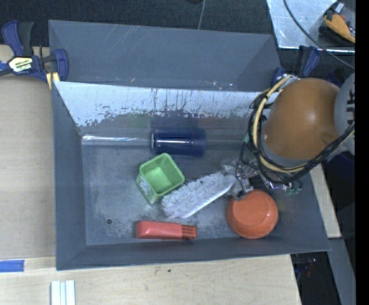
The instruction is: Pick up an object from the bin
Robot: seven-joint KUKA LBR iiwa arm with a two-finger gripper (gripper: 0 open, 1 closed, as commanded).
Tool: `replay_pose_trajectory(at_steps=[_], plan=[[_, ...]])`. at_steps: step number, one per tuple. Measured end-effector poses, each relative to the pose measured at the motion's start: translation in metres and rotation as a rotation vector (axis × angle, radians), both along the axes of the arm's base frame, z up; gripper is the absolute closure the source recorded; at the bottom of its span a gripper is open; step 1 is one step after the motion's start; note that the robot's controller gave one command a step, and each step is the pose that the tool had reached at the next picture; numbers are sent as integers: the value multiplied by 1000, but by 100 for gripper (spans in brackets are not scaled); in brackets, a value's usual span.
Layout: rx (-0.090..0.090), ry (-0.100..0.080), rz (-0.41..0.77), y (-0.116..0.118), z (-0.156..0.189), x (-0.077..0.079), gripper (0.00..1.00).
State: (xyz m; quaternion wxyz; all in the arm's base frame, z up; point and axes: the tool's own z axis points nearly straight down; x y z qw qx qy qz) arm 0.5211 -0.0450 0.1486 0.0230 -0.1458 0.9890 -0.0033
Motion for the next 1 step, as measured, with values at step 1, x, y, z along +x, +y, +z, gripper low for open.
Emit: replay_pose_trajectory(at_steps=[1], plan=[[1,19,-5,8,107,-18,100]])
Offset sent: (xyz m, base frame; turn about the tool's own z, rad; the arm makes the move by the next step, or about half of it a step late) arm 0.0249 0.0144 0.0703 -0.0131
